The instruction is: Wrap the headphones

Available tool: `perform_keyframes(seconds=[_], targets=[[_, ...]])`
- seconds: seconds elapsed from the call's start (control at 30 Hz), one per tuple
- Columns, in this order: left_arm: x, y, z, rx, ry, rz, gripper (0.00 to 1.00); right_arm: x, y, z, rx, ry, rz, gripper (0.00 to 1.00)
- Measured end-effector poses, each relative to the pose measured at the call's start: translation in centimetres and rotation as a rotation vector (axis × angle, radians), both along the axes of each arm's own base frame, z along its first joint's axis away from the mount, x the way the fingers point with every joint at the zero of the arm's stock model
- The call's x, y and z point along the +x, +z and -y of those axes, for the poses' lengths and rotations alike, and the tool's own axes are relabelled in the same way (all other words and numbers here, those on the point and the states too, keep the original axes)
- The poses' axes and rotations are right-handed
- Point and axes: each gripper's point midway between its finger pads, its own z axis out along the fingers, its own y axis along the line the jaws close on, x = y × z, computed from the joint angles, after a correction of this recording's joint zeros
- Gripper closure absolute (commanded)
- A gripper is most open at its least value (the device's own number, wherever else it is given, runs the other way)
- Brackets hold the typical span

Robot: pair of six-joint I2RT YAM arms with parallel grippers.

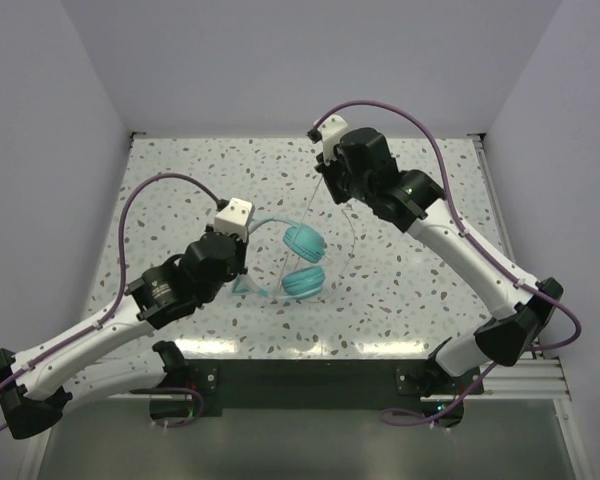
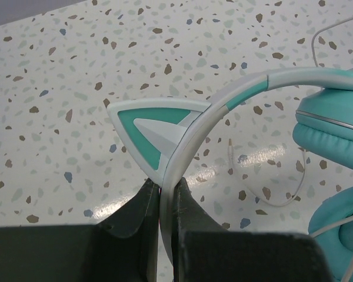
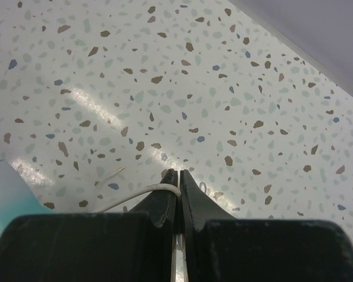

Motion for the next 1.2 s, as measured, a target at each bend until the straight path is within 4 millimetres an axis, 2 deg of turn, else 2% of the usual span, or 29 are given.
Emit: perform_keyframes(seconds=[0.2, 0.37, 0.47, 0.73, 0.83, 0.97, 1.03, 1.1, 1.2], targets=[[-0.6, -0.3, 0.6, 0.004, -0.037, -0.001, 1.0, -0.1, -0.7, -1.5, 0.046, 0.063, -0.04, 1.0], [-0.8, -0.1, 0.7, -0.002, -0.049, -0.001, 1.0, 0.7, -2.5, -3.1, 0.065, 0.087, -0.08, 1.0], [-0.9, -0.1, 0.7, 0.001, -0.054, -0.001, 1.0, 0.8, -3.8, -3.3, 0.065, 0.09, -0.112, 1.0], [-1.2, -0.5, 1.1, 0.022, -0.076, -0.011, 1.0, 1.2, -4.6, -4.0, 0.117, 0.084, -0.141, 1.0], [-1.1, -0.3, 0.7, 0.018, -0.053, -0.011, 1.0, 1.4, -6.0, -4.0, 0.138, 0.077, -0.154, 1.0], [-1.1, 0.9, 0.0, -0.001, -0.012, -0.003, 1.0, 0.7, -9.8, -2.6, 0.177, 0.058, -0.221, 1.0], [-1.2, 1.8, -0.3, -0.022, 0.0, 0.008, 1.0, -0.1, -10.8, -2.1, 0.222, 0.064, -0.248, 1.0], [-1.3, 2.8, -0.6, -0.033, 0.002, 0.014, 1.0, -0.5, -10.5, -2.1, 0.28, 0.085, -0.246, 1.0], [-1.5, 4.5, -0.6, -0.067, 0.001, 0.021, 1.0, -0.9, -9.0, -3.2, 0.383, 0.141, -0.217, 1.0]])
